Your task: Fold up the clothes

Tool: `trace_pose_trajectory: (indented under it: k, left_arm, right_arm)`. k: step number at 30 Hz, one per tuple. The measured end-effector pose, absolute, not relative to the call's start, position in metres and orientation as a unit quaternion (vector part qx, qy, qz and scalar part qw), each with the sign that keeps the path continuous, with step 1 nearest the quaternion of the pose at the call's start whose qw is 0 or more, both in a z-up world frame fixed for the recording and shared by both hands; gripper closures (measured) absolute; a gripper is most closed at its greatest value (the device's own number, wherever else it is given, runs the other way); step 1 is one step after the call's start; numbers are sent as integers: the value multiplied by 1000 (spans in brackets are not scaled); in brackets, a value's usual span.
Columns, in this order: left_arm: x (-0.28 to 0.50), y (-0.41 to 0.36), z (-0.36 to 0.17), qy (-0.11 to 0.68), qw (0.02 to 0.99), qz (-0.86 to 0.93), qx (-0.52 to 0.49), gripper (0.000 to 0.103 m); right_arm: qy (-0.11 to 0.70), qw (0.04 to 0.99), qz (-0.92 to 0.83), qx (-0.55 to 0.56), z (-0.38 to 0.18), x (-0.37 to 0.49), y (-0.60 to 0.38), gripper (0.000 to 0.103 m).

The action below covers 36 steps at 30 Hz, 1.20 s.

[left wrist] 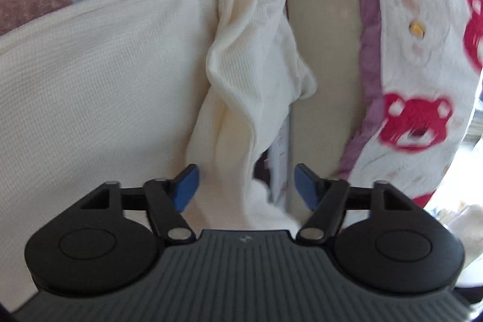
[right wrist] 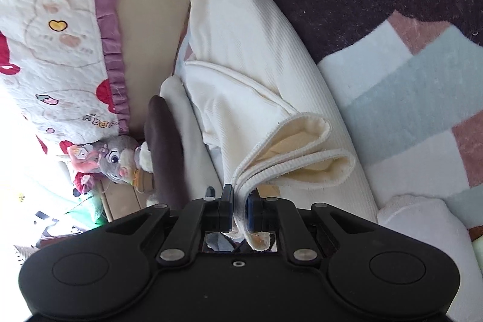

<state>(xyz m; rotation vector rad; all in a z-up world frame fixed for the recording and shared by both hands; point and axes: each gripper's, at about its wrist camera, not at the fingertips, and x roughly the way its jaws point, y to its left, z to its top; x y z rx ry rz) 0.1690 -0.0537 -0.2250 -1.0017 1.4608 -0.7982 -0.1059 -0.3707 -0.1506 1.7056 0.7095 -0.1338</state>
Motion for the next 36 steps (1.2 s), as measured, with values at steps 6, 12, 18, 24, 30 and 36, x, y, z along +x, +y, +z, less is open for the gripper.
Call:
trace_pose_trajectory:
  k: [6, 12, 18, 24, 30, 36]
  left_arm:
    - [145, -76, -253, 651, 488, -337, -474, 32]
    - [144, -82, -178, 612, 629, -429, -215, 94]
    - [152, -74, -214, 671, 612, -365, -203, 95]
    - [151, -70, -234, 695, 588, -337, -238, 87]
    - [141, -75, -229, 695, 586, -346, -232, 76]
    - [136, -75, -217, 676, 610, -349, -222, 83]
  right_arm:
    - [319, 574, -34, 754, -156, -103, -356, 91]
    - [425, 583, 75, 688, -144, -82, -323, 81]
    - [505, 665, 41, 549, -148, -72, -329, 56]
    - [436, 756, 35, 486, -141, -74, -345, 56]
    - [494, 776, 59, 387, -156, -53, -313, 56]
    - [528, 758, 62, 377, -171, -54, -300, 91]
